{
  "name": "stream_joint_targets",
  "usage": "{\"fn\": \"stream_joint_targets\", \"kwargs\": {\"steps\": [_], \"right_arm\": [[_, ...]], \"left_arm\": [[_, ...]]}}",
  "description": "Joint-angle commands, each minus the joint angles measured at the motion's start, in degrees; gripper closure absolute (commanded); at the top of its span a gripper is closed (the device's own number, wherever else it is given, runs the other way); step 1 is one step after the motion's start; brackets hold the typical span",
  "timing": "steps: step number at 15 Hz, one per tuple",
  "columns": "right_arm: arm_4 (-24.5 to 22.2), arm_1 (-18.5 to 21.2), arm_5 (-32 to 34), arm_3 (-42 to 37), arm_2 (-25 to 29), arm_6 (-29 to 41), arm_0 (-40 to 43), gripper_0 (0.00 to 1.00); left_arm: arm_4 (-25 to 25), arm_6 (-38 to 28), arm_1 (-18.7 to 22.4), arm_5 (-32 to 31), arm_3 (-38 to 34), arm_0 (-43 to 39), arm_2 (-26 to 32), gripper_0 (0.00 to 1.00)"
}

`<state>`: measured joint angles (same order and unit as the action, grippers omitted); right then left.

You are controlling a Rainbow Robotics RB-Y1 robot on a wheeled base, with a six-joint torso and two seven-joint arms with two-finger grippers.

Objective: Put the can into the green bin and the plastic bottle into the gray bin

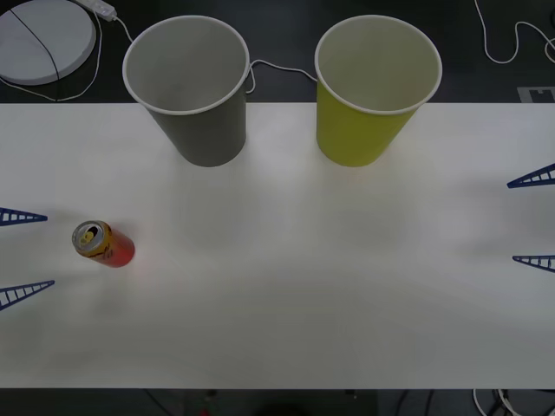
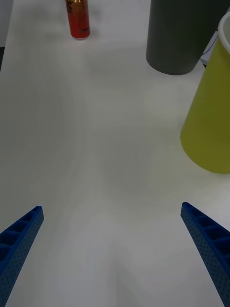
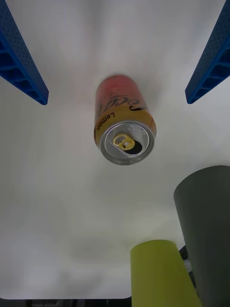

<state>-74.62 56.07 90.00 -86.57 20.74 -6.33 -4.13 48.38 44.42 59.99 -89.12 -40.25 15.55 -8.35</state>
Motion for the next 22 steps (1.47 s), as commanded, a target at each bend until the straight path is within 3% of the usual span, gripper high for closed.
{"fn": "stream_joint_targets", "kwargs": {"steps": [1, 7, 22], "right_arm": [[0.0, 0.0, 0.0, 0.0, 0.0, 0.0, 0.0, 0.00], [0.0, 0.0, 0.0, 0.0, 0.0, 0.0, 0.0, 0.00], [0.0, 0.0, 0.0, 0.0, 0.0, 0.0, 0.0, 0.00]], "left_arm": [[-0.2, 4.5, -1.4, 0.0, 3.3, 0.6, 0.0, 0.00], [-0.8, 7.5, -5.2, 0.8, 8.7, 1.5, 0.0, 0.00], [-2.9, 7.3, -13.4, 9.9, 8.9, 1.9, 0.0, 0.00]]}}
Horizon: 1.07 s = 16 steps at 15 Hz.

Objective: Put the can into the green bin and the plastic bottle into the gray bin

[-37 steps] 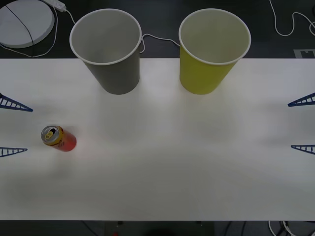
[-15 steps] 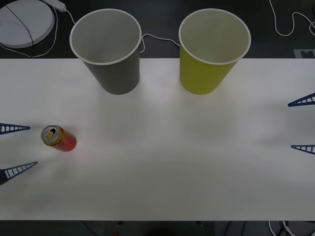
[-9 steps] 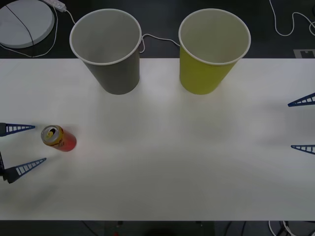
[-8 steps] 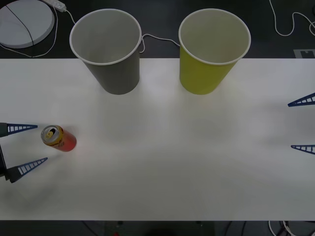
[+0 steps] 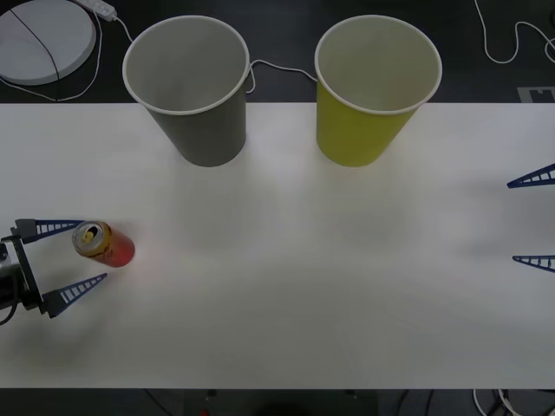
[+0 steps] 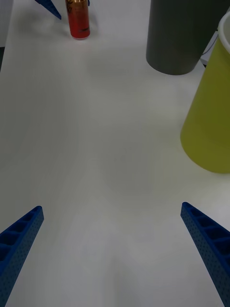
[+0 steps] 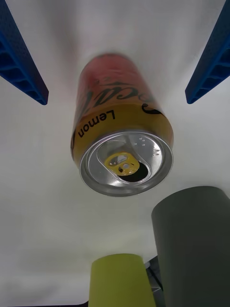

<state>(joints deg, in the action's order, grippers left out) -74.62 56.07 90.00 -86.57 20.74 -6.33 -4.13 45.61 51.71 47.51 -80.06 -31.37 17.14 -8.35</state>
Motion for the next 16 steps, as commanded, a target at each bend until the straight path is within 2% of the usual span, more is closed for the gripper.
{"fn": "stream_joint_targets", "kwargs": {"steps": [1, 9, 13, 14, 15, 16], "right_arm": [[0.0, 0.0, 0.0, 0.0, 0.0, 0.0, 0.0, 0.00], [0.0, 0.0, 0.0, 0.0, 0.0, 0.0, 0.0, 0.00], [0.0, 0.0, 0.0, 0.0, 0.0, 0.0, 0.0, 0.00], [0.0, 0.0, 0.0, 0.0, 0.0, 0.0, 0.0, 0.00], [0.0, 0.0, 0.0, 0.0, 0.0, 0.0, 0.0, 0.00], [0.0, 0.0, 0.0, 0.0, 0.0, 0.0, 0.0, 0.00]], "left_arm": [[-0.2, 0.0, -1.3, 1.3, 0.0, 0.5, 0.0, 0.00], [-0.1, -0.2, -4.9, 3.9, 0.0, 1.9, 0.0, 0.00], [0.0, -0.4, -5.2, 4.6, 0.0, 2.0, 0.0, 0.00], [0.0, -0.5, -5.4, 4.6, 0.0, 2.1, 0.0, 0.10], [-0.1, -0.6, -5.4, 4.6, 0.0, 2.0, 0.0, 0.64], [0.0, -0.6, -5.4, 4.6, 0.0, 2.0, 0.0, 0.83]]}}
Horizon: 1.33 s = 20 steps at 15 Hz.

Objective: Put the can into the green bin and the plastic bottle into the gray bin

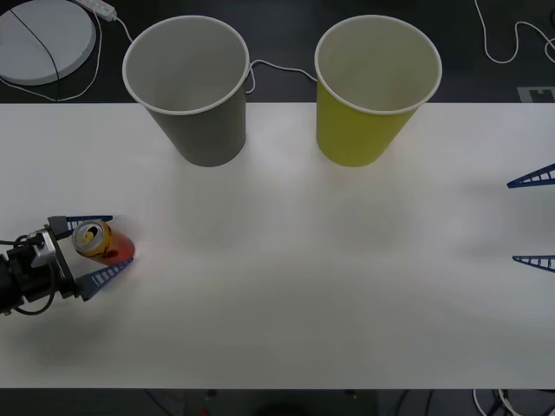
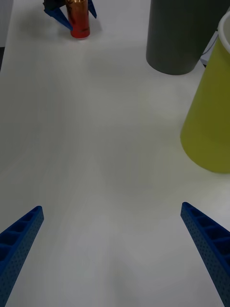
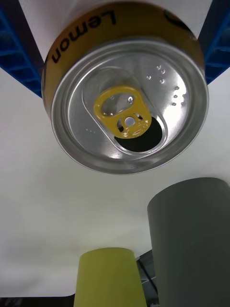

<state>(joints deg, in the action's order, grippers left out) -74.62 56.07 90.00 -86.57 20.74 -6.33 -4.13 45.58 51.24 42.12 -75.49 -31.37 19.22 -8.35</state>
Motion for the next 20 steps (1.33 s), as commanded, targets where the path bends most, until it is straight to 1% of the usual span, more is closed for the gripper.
{"fn": "stream_joint_targets", "kwargs": {"steps": [1, 3, 12, 14, 20], "right_arm": [[0.0, 0.0, 0.0, 0.0, 0.0, 0.0, 0.0, 0.00], [0.0, 0.0, 0.0, 0.0, 0.0, 0.0, 0.0, 0.00], [0.0, 0.0, 0.0, 0.0, 0.0, 0.0, 0.0, 0.00], [0.0, 0.0, 0.0, 0.0, 0.0, 0.0, 0.0, 0.00], [0.0, 0.0, 0.0, 0.0, 0.0, 0.0, 0.0, 0.00]], "left_arm": [[0.0, -0.2, 0.0, 0.0, 0.0, -0.1, 0.0, 0.93], [0.0, -0.6, -0.1, 0.0, 0.0, -0.1, 0.0, 1.00], [0.2, -2.1, -0.1, -1.1, -1.8, -0.1, 0.0, 1.00], [2.3, -3.3, 1.0, 0.4, -4.2, -0.1, 0.1, 1.00], [7.9, -19.0, 7.8, 1.0, -14.7, -0.1, 0.3, 1.00]]}}
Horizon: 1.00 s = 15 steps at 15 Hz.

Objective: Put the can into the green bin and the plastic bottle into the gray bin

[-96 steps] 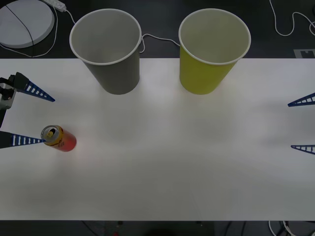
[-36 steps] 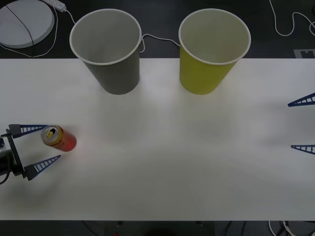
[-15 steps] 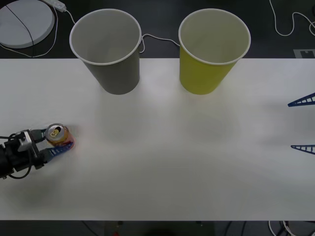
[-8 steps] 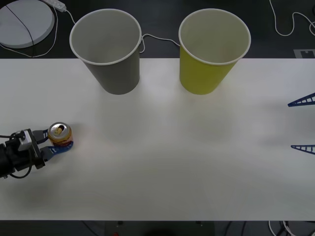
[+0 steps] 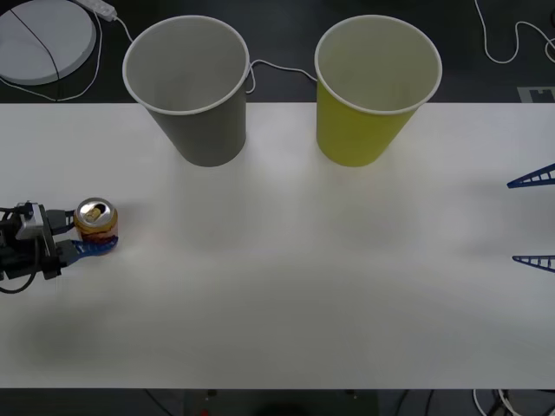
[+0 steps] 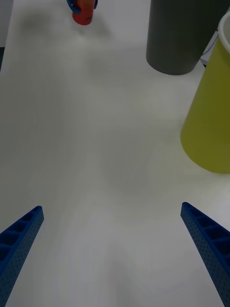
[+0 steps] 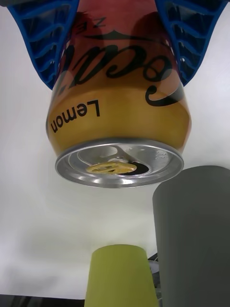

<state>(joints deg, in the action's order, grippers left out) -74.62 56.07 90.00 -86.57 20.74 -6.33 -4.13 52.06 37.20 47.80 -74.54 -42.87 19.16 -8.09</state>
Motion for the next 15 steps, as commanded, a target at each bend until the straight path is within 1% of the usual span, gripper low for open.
{"fn": "stream_joint_targets", "kwargs": {"steps": [1, 4, 7, 11, 14, 15], "right_arm": [[0.0, 0.0, 0.0, 0.0, 0.0, 0.0, 0.0, 0.00], [0.0, 0.0, 0.0, 0.0, 0.0, 0.0, 0.0, 0.00], [0.0, 0.0, 0.0, 0.0, 0.0, 0.0, 0.0, 0.00], [0.0, 0.0, 0.0, 0.0, 0.0, 0.0, 0.0, 0.00], [0.0, 0.0, 0.0, 0.0, 0.0, 0.0, 0.0, 0.00], [0.0, 0.0, 0.0, 0.0, 0.0, 0.0, 0.0, 0.00]], "left_arm": [[2.4, -7.8, 3.2, 0.0, -4.9, 0.0, 0.0, 1.00], [4.9, -17.6, 7.5, 0.0, -11.4, 0.0, 0.1, 1.00], [9.6, -26.7, 11.2, 0.5, -18.4, 0.0, 2.1, 1.00], [15.0, -37.6, 16.9, 1.3, -28.7, 0.0, 2.9, 1.00], [18.3, -44.8, 20.9, 0.2, -37.0, 0.0, 3.1, 1.00], [19.0, -46.8, 21.7, -0.5, -39.4, 0.0, 3.5, 1.00]]}}
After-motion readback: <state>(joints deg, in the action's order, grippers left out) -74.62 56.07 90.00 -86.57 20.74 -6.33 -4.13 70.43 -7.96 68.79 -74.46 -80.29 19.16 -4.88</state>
